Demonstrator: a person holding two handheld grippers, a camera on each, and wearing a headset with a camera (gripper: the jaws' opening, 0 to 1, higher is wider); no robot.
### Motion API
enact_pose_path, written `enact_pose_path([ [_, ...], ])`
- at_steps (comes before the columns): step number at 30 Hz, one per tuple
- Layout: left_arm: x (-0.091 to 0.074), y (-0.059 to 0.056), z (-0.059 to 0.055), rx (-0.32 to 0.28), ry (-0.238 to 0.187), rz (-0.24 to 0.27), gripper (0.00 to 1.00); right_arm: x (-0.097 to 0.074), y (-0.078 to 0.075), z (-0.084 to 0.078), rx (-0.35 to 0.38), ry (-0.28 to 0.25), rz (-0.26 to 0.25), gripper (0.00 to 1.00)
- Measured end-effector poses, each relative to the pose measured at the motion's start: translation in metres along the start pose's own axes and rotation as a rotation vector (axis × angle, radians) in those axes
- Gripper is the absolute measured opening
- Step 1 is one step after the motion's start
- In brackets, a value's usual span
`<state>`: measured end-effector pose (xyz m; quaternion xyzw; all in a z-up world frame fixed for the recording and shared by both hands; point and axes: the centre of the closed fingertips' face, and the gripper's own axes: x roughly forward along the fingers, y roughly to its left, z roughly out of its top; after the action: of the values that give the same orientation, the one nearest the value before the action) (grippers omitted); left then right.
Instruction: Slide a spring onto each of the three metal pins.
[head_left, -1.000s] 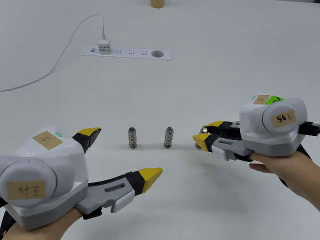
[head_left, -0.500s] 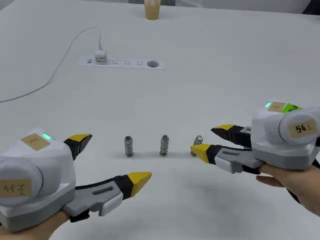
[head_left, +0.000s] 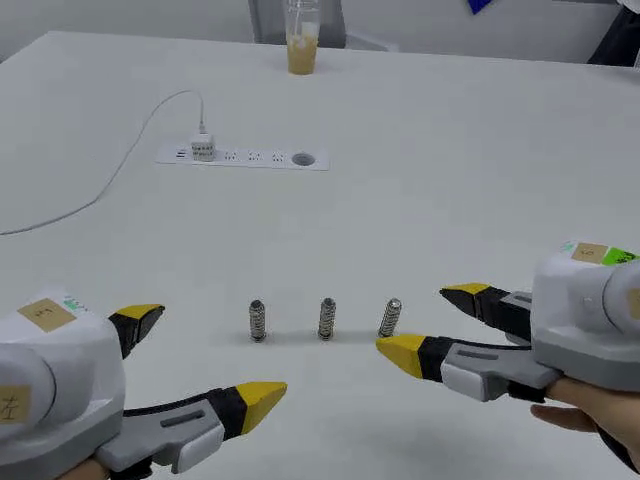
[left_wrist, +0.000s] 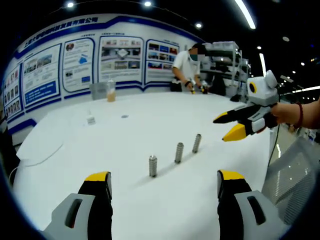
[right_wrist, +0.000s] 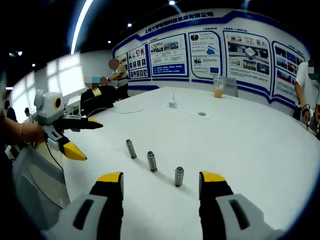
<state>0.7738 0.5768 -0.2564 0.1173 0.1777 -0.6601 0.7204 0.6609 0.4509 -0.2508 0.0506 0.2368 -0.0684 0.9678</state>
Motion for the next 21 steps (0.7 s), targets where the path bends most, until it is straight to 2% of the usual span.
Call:
enact_pose_path([
  [3, -0.004, -0.002, 0.0, -0.009, 0.012, -0.009, 0.89, -0.005, 0.003, 0.002, 0.009, -0.008, 0.0, 0.65],
  [8, -0.011, -0.006, -0.001, -0.022, 0.007, -0.022, 0.9, -0.013, 0.008, 0.0, 0.011, -0.005, -0.001, 0.69],
  [12, -0.016, -0.008, -0.002, -0.009, 0.009, -0.026, 0.9, -0.021, 0.01, -0.004, 0.016, -0.005, -0.007, 0.72],
  [21, -0.025, -0.013, -0.006, -0.021, 0.017, -0.033, 0.92, -0.034, 0.019, -0.015, 0.031, -0.001, -0.011, 0.77],
])
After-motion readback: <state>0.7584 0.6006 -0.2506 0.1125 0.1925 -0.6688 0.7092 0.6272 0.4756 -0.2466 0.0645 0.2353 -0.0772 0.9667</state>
